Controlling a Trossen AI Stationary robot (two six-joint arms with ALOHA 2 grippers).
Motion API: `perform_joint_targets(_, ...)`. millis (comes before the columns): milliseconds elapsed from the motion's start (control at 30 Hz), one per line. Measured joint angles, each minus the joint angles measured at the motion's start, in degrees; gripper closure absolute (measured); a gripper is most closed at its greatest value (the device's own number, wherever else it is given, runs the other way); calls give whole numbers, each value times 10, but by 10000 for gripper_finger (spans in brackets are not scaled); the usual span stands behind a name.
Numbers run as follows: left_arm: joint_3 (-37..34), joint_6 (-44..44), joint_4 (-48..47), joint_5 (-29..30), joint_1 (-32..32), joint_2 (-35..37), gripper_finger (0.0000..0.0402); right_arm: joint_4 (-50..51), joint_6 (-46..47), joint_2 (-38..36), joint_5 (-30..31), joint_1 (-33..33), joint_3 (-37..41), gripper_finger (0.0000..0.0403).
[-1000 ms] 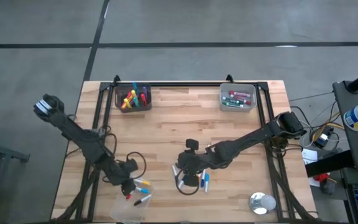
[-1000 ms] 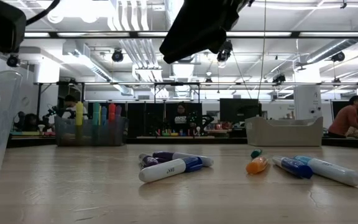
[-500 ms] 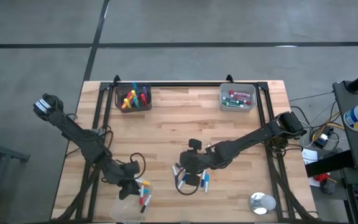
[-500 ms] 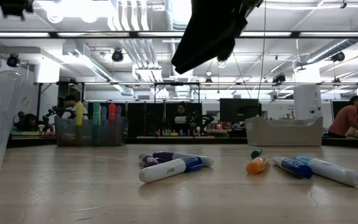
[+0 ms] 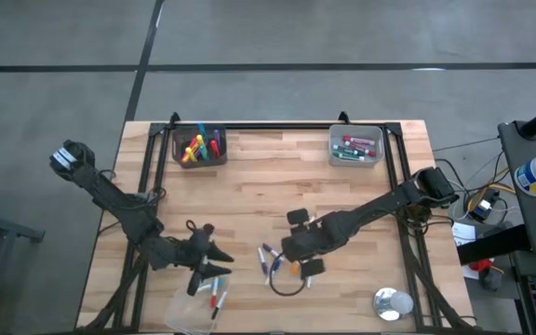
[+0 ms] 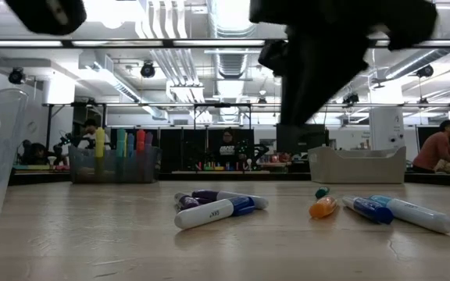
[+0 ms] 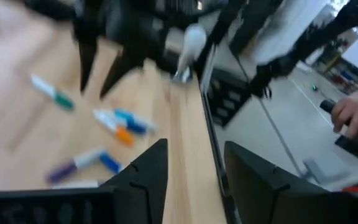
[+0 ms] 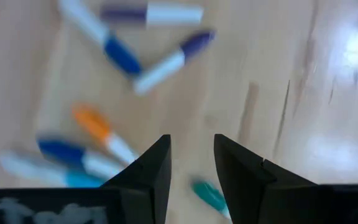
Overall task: Pick & Place Markers
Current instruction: Put the green and white highlighter pen into the transparent bin
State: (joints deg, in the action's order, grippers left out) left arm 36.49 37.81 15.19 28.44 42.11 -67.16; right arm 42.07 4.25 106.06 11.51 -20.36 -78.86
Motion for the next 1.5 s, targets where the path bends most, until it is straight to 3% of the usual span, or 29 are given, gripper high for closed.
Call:
perform_joint_targets(100, 0, -47, 41, 30, 0, 0, 253, 39, -78, 0, 7, 2, 1, 293)
perform_joint_targets(233, 0, -77, 52, 40, 0, 0, 253, 58, -111, 0, 18, 7, 9, 301)
perform_joint_targets(567, -2, -82, 52, 40, -1, -1, 253, 74, -253, 0, 21, 29, 59, 281)
perform_joint_targets(900, -2, -97, 52, 40, -1, -1, 253, 51, -285, 0, 17, 81, 104, 257)
perform_joint_targets(1300, -2, -97, 52, 40, -1, -1, 253, -25, -294, -1, -17, 93, 161, 284)
perform_joint_targets(1500, -2, -97, 52, 41, -1, -1, 253, -37, -226, -3, -42, 94, 171, 313)
